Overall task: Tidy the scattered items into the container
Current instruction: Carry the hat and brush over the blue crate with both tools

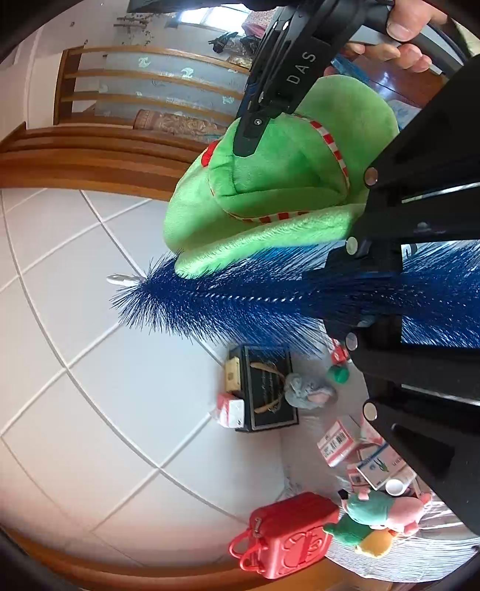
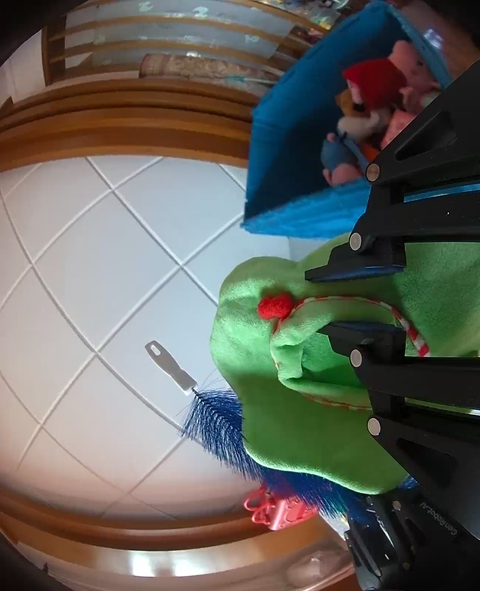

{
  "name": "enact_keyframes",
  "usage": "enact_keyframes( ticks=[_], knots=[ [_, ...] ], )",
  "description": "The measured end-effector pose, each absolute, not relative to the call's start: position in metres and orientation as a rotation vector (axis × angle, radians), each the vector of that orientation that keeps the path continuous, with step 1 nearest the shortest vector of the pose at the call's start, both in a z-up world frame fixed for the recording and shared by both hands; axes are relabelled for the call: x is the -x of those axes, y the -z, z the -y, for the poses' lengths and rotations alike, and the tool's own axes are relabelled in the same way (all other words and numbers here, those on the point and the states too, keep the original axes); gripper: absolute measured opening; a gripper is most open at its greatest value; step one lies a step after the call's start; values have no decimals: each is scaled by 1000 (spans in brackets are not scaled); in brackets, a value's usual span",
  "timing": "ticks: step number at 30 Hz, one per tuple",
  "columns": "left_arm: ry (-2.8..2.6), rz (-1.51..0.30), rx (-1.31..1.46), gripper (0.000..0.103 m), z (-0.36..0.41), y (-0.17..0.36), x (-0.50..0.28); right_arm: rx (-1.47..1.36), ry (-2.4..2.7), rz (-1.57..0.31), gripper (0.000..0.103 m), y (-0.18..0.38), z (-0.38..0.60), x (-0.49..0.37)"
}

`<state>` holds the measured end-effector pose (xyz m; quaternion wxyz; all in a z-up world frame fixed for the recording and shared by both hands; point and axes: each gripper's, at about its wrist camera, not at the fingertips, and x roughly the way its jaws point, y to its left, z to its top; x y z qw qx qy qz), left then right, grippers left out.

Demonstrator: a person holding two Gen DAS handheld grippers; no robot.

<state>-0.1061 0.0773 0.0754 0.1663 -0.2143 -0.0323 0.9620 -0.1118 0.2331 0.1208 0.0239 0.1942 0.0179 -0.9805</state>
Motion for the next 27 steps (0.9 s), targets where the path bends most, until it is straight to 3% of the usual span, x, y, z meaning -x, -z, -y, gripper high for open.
enact_keyframes(
  ticks=[9,16,27],
  knots=[
    [-2673,88,491,10,-271,-130,122,-455,3147,-117,18,-177,-407,110],
    [-2655,93,673,10,-392,-132,168,-566,3161,-154,18,-190,-544,146],
    [-2559,-19,1256,10,-471,-23,246,-1084,2963,-99,18,-70,-626,225]
  ],
)
